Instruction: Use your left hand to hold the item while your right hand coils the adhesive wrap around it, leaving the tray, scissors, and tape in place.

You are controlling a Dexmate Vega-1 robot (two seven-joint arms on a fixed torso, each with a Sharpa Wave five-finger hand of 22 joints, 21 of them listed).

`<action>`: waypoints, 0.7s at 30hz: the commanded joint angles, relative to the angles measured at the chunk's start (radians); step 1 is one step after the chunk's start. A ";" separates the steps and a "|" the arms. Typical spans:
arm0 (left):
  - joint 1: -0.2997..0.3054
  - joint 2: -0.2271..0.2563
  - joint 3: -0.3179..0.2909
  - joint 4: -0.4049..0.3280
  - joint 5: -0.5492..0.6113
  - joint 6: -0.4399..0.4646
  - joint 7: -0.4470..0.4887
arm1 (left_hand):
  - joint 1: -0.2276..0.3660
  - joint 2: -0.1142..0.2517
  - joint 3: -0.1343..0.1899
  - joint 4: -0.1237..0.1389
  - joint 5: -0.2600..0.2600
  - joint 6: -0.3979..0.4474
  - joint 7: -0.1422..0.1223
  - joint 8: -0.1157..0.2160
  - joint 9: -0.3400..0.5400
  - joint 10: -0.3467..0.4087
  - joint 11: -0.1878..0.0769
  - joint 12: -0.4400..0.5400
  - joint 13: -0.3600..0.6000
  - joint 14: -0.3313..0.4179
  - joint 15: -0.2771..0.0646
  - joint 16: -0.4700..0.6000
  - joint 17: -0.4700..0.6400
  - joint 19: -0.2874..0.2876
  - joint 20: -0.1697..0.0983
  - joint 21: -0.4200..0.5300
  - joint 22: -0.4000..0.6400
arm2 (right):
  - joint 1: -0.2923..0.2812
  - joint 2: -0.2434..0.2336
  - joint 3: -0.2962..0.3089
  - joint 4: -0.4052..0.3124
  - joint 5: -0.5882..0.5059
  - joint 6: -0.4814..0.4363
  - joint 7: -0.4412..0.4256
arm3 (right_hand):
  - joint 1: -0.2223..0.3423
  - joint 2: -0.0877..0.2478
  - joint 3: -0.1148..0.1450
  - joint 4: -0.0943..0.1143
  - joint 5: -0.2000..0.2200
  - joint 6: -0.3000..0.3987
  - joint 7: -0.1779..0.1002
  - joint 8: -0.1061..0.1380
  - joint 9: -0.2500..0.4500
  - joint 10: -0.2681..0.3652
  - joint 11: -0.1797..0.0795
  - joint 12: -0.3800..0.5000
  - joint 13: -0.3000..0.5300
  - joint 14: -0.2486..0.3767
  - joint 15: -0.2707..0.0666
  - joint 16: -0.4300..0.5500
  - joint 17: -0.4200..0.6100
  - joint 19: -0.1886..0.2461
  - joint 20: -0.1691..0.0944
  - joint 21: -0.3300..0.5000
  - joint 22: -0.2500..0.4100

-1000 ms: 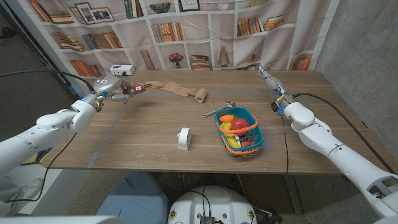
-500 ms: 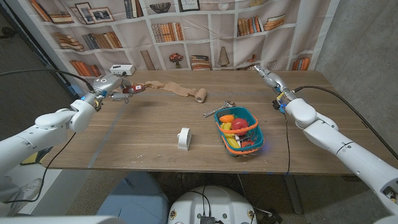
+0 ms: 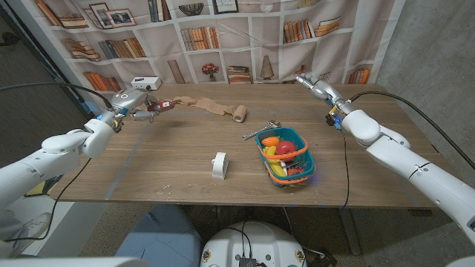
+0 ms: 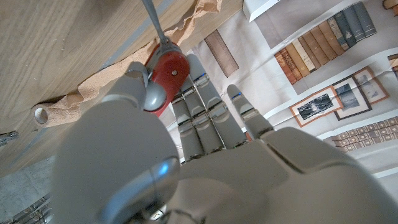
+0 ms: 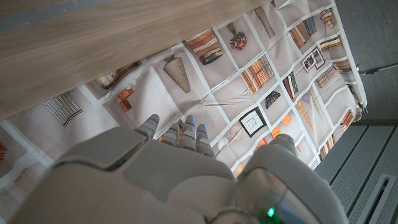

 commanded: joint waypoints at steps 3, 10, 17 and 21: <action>-0.022 -0.020 0.013 0.021 0.008 -0.019 0.008 | 0.204 0.200 -0.013 0.003 0.005 0.036 -0.039 -0.008 0.007 0.009 -0.015 -0.014 0.008 -0.021 -0.002 -0.014 0.009 0.077 -0.021 0.042 0.017 | 0.052 -0.054 -0.026 -0.073 -0.115 -0.068 0.061 | 0.017 0.003 0.003 -0.011 -0.002 -0.007 -0.002 -0.003 0.005 -0.008 -0.005 -0.006 0.004 -0.110 0.019 0.007 0.004 0.009 0.035 0.012 0.002; -0.009 -0.017 0.007 0.014 0.004 -0.011 0.026 | 0.206 0.203 -0.023 0.004 0.005 0.043 -0.039 -0.009 0.008 0.014 -0.015 -0.015 0.016 -0.007 -0.003 -0.009 0.021 0.119 -0.039 0.081 0.037 | 0.096 -0.074 -0.065 -0.116 -0.197 -0.167 0.118 | 0.012 -0.004 -0.001 -0.012 -0.005 -0.010 -0.003 -0.005 0.005 -0.015 0.003 -0.010 0.005 -0.092 0.026 0.015 0.007 0.030 0.046 0.018 0.002; 0.000 -0.014 0.005 0.008 0.004 -0.009 0.038 | 0.208 0.203 -0.027 0.004 0.005 0.048 -0.040 -0.009 0.008 0.015 -0.015 -0.018 0.019 -0.019 0.000 -0.018 0.024 0.129 -0.037 0.111 0.064 | 0.147 -0.068 -0.113 -0.147 -0.302 -0.238 0.143 | 0.005 -0.016 -0.006 -0.014 -0.006 0.005 -0.015 0.000 0.006 -0.005 0.009 -0.008 0.007 -0.051 0.065 0.030 0.009 0.062 0.058 0.023 0.003; 0.005 -0.012 0.003 0.004 0.004 -0.007 0.041 | 0.209 0.203 -0.032 0.004 0.005 0.051 -0.043 -0.010 0.008 0.017 -0.015 -0.021 0.020 -0.025 -0.001 -0.021 0.028 0.140 -0.045 0.142 0.092 | 0.157 -0.063 -0.128 -0.162 -0.350 -0.266 0.141 | 0.011 -0.020 -0.006 -0.021 -0.005 0.012 0.016 0.002 0.007 0.009 0.015 -0.005 0.008 -0.046 0.064 0.030 0.010 0.070 0.062 0.021 0.003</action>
